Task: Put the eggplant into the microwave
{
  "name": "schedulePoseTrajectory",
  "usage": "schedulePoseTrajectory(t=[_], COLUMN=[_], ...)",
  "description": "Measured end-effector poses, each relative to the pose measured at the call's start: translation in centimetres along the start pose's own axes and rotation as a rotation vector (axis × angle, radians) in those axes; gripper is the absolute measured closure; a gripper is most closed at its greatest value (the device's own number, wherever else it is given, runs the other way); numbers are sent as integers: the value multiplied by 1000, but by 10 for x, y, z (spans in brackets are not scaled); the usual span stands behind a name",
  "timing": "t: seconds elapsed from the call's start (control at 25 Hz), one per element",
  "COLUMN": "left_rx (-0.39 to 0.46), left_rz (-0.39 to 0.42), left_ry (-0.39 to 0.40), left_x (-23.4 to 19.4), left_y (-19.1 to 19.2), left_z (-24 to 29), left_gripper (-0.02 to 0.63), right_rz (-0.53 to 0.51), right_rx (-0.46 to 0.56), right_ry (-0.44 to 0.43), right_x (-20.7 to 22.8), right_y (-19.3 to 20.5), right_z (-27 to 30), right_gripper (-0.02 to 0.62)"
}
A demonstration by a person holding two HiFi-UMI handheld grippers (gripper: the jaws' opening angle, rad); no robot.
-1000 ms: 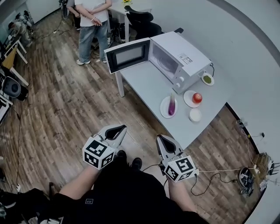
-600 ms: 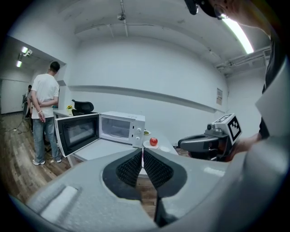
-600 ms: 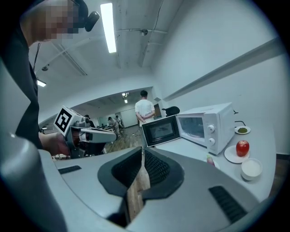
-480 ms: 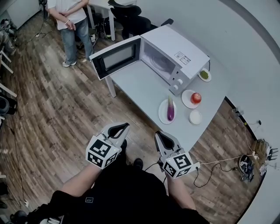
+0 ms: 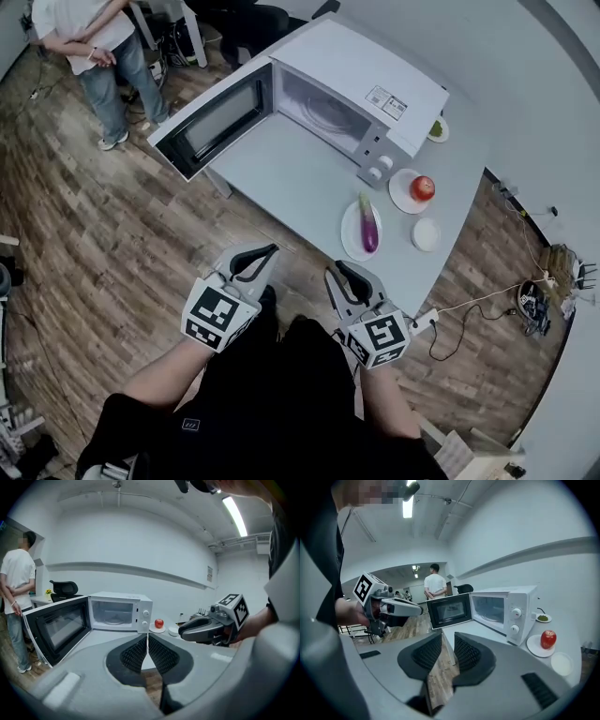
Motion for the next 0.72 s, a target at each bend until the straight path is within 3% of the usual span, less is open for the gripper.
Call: schedulePoseTrajectory(t=[0.32, 0.72], left_rx=[-41, -87], left_rz=[-40, -30], left_ry=[25, 47], left_x=[0, 29], left_y=[15, 45], left_z=[48, 85], left_gripper=[586, 587], right_rz=[20, -13], right_rx=[-63, -99], right_ry=[-3, 7], right_x=[29, 55], right_y=[31, 66], right_z=[3, -15], right_gripper=[503, 503])
Point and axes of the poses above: the fingertips, and each gripper's own axes: z forward along the fingers, x to its right, y out of its underside, the point moved 10 cm from there along -z, backward along the fingers, and after that the axes turned 7 degrees about -z, right-handed, at the moved point
